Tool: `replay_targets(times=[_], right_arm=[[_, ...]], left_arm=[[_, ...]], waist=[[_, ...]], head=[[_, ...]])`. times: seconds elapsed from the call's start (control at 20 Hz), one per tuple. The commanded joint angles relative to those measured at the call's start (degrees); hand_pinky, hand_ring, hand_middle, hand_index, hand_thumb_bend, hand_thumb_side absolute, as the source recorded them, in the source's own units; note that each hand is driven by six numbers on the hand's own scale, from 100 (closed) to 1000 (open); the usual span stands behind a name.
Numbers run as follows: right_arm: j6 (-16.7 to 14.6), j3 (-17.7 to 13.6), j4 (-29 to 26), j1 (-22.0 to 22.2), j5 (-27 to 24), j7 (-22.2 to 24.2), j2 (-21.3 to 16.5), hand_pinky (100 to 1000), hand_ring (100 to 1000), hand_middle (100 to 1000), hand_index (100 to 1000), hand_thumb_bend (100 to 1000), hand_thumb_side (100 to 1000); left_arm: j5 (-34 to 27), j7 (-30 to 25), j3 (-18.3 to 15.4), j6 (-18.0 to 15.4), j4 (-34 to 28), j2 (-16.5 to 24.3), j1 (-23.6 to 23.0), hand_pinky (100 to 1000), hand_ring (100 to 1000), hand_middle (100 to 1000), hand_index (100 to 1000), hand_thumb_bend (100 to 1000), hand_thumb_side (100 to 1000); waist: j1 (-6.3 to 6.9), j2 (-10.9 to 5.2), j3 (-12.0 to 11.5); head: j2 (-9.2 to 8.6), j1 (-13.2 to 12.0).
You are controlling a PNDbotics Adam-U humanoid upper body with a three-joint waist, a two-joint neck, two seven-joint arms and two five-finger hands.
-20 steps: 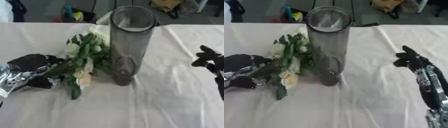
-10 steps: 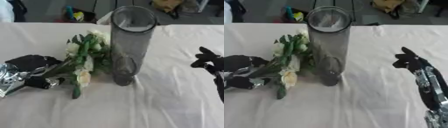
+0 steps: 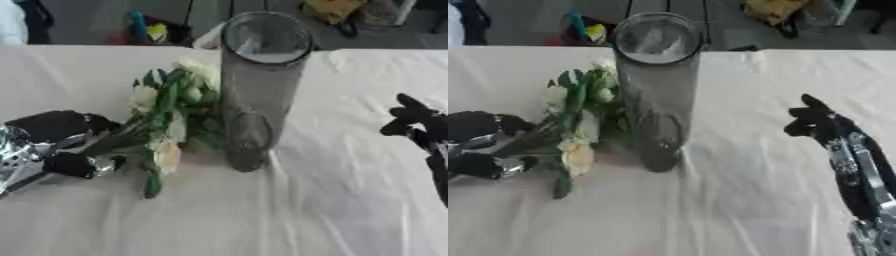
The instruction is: Arrange flowers into the vase.
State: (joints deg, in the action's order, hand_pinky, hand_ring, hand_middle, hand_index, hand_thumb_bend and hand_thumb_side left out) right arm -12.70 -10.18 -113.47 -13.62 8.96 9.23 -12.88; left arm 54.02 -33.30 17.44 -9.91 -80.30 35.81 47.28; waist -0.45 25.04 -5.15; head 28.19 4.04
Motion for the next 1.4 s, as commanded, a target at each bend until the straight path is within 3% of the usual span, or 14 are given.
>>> replay_targets(times=[0.05, 0.45, 0.9, 1.4], right_arm=[[-0.09, -0.01, -1.12, -0.24, -0.12, 0.17, -0.35, 701, 1000, 557, 767, 100, 989], [0.04, -0.02, -1.12, -0.23, -0.26, 0.25, -0.18, 702, 1000, 557, 767, 100, 992], [0.08, 0.02, -1.12, -0.17, -0.21, 0.41, -0.06, 703, 1000, 557, 768, 100, 990], [0.13, 0.02, -1.12, -0.11, -0.19, 0.42, 0.00, 704, 1000, 557, 769, 100, 989]], left_arm=[[2.42, 1.75, 0.11, 0.10, 0.18, 1.44, 0.80, 662, 787, 839, 1000, 350, 925], [8.58, 7.70, 1.83, 0.29, 1.42, 0.57, 0.66, 583, 706, 765, 967, 375, 730], [11.89, 14.73, 2.51, 0.82, 4.17, -0.72, 0.76, 534, 654, 711, 891, 250, 706], [11.75, 15.93, 2.45, 1.14, 5.35, -1.14, 1.05, 496, 618, 665, 839, 170, 650]], waist=[[0.56, -0.23, 0.07], [0.50, -0.11, 0.00], [0.36, 0.08, 0.04], [0.32, 0.08, 0.05]], head=[[-0.01, -0.22], [-0.12, -0.32], [-0.28, -0.41], [-0.40, -0.51]])
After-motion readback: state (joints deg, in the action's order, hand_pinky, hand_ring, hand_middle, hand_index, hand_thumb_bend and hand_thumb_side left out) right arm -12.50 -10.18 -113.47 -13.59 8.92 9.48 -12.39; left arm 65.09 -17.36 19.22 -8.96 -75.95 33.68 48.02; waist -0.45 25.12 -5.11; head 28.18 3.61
